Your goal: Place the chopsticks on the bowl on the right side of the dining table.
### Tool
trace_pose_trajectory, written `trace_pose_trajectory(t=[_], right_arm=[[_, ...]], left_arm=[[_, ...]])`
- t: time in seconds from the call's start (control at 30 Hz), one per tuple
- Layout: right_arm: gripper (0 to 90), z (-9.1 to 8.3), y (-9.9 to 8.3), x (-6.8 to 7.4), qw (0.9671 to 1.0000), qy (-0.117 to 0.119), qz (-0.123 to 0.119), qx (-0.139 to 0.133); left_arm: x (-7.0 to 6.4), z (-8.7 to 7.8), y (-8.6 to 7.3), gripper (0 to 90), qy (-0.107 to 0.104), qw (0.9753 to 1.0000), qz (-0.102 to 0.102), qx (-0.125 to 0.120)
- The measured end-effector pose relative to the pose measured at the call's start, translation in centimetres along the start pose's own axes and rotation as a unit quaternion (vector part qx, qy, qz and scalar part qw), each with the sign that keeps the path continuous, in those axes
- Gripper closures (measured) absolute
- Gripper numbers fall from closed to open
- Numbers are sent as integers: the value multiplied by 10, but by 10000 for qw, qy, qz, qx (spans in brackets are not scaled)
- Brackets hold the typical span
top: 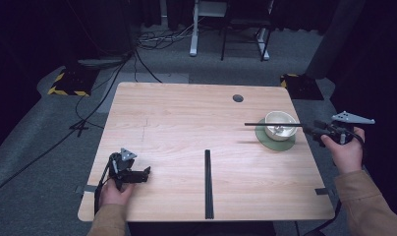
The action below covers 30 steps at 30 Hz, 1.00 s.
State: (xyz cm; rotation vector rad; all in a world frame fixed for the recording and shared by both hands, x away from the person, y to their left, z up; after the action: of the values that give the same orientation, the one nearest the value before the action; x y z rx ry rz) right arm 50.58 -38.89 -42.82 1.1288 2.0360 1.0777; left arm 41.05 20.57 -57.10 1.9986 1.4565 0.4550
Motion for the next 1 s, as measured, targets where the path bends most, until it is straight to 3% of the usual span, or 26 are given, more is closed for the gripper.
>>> trace_pose_trajectory(t=[0.13, 0.57, 0.73, 1.0], right_arm=[[415, -8, 7, 25, 9997, 252, -56, -41], [402, -18, 10, 84, 9969, 706, -336, -38], [397, -20, 8, 104, 9944, 919, -516, 7], [378, -19, 3, 135, 9890, 1340, -573, 241]], left_arm=[[0, 0, 0, 40, -4, 10000, -14, -1], [0, 0, 0, 39, 1, 10000, -3, -1], [0, 0, 0, 40, 2, 10000, -1, 5], [0, 0, 0, 40, 3, 10000, -1, 4]])
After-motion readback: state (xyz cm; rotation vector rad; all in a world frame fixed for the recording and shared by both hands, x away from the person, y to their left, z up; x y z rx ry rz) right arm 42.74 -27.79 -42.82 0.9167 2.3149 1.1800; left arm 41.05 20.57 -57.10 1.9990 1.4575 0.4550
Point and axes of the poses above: each handheld gripper's, and its own axes: z roughly forward along the jaws, y roughly out of its top, x roughly to its left, the point moved 9 cm from there along z, roughly forward along the jaws, and after that the axes turned 5 degrees about -z, right-handed, at the moved point
